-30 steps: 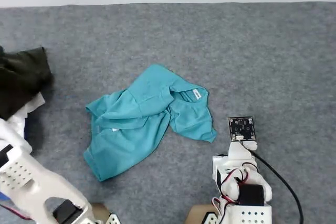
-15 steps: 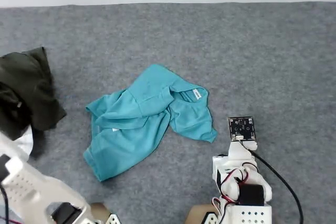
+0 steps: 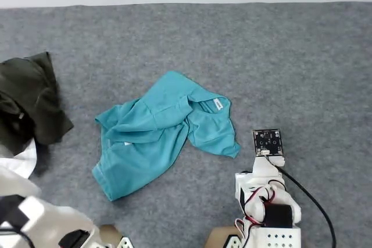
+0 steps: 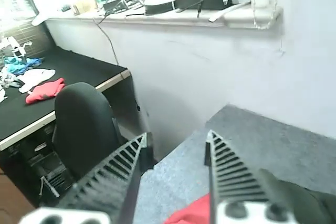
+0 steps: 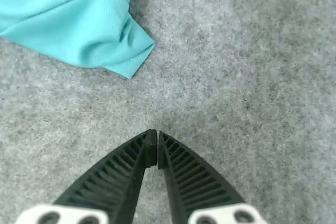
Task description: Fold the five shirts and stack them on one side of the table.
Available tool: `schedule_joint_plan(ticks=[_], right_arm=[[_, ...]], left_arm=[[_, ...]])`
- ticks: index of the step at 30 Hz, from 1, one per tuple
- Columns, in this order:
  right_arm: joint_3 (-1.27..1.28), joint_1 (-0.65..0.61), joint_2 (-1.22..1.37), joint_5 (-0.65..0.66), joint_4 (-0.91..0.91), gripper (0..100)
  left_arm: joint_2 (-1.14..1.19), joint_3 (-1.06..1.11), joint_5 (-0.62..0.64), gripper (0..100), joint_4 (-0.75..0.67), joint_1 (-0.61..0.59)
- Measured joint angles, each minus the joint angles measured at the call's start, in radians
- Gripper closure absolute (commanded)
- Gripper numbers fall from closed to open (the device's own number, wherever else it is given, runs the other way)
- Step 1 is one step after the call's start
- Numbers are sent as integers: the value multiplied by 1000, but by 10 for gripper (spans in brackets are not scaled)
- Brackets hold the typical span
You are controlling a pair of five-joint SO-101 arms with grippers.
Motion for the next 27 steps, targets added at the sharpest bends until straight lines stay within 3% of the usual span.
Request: schedule_joint_plan(ticks=[6,15,22,27], right_arm=[[0,0,0,0,0,985],[0,0,0,0,0,985],[0,0,0,3,-3,985],[-55,-12,0,3,-144,983]], left_arm=[[-227,288,3,855,0,98],[-709,1036,5,856,0,339],[-870,1425,5,910,0,377],[-916,1588,5,952,0,376]])
